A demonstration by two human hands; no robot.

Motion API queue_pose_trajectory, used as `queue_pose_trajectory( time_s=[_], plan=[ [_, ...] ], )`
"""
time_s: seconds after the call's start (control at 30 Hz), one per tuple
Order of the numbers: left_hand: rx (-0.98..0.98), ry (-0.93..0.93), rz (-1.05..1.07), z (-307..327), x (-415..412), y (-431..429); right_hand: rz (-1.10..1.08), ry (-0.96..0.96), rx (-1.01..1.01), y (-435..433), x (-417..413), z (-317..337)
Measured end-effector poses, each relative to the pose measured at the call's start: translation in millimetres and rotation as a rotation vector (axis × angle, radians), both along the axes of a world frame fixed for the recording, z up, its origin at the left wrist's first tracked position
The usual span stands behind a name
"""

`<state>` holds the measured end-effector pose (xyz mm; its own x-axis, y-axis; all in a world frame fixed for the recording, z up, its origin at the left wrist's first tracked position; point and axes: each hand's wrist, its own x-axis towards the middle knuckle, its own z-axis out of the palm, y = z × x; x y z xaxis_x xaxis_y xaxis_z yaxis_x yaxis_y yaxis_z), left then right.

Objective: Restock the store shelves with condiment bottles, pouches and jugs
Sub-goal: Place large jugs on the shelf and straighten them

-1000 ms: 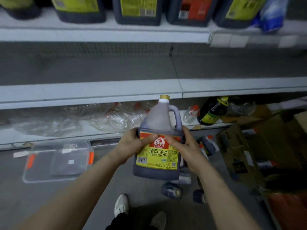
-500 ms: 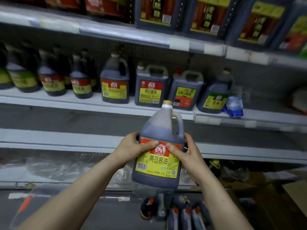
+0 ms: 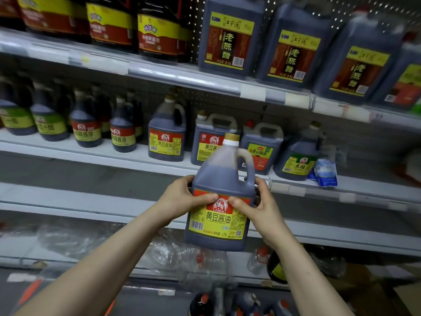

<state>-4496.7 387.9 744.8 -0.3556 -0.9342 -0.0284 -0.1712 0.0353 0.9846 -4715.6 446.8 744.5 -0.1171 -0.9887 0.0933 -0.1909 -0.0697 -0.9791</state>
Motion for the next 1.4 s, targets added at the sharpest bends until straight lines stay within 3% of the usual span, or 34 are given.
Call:
queue_pose_trajectory(
  time_s=[0.67,1.0,1.4],
  plan=[
    [-0.023,-0.103,-0.09,-17,82,-138,-0.068,0.001,-0.023,-111,89,-15],
    [-0.021,-0.129,-0.191,-32,55,-161,-0.192,-0.037,-0.006,-105,75,-25],
    [-0.043,-0.115,-0.229,-19,-38,-126,-0.223,-0.031,-0.022,-61,-10,-10]
  ],
)
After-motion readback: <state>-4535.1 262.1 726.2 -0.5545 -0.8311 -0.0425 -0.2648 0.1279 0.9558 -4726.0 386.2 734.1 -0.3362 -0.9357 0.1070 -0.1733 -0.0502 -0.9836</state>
